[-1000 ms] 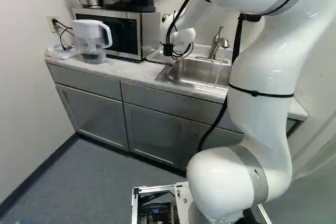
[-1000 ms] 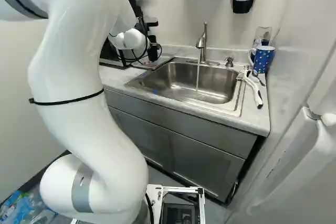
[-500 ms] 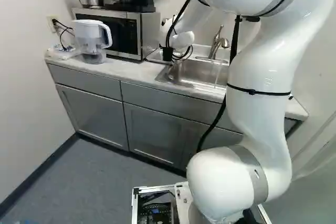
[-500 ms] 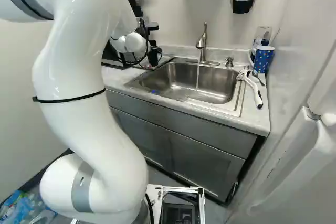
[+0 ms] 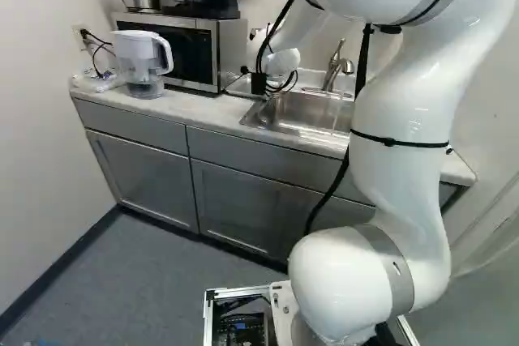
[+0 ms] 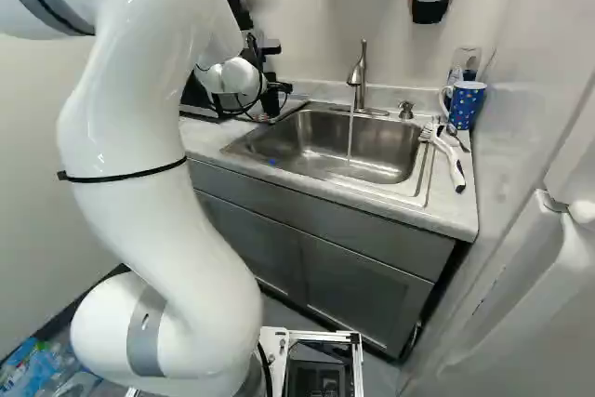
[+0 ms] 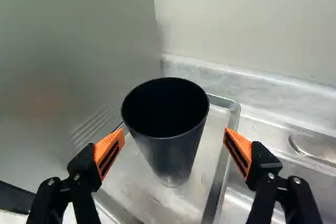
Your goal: Rinse the cup and place it in the tray
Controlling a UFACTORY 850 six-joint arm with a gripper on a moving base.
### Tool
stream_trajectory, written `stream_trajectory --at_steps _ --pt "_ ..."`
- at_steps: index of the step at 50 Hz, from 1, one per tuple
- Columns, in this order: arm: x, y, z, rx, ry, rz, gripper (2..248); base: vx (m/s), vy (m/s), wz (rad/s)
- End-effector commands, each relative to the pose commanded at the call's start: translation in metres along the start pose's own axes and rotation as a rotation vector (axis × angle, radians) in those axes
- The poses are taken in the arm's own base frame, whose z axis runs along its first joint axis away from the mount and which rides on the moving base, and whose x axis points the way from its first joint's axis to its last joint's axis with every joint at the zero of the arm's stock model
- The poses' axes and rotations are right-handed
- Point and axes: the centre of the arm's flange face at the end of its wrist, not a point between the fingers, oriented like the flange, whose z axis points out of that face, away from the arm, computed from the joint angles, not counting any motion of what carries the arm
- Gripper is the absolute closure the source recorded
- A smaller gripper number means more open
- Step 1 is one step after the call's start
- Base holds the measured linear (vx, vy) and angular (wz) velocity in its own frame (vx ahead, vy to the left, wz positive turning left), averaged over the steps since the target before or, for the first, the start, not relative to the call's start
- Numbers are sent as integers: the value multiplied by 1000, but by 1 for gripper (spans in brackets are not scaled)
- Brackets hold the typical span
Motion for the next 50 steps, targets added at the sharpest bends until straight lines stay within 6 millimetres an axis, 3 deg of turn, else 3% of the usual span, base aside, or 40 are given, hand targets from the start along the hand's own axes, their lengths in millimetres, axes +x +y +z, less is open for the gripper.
stream_trajectory --at_steps 50 --pt "49 -1 -26 3 96 1 3 0 0 0"
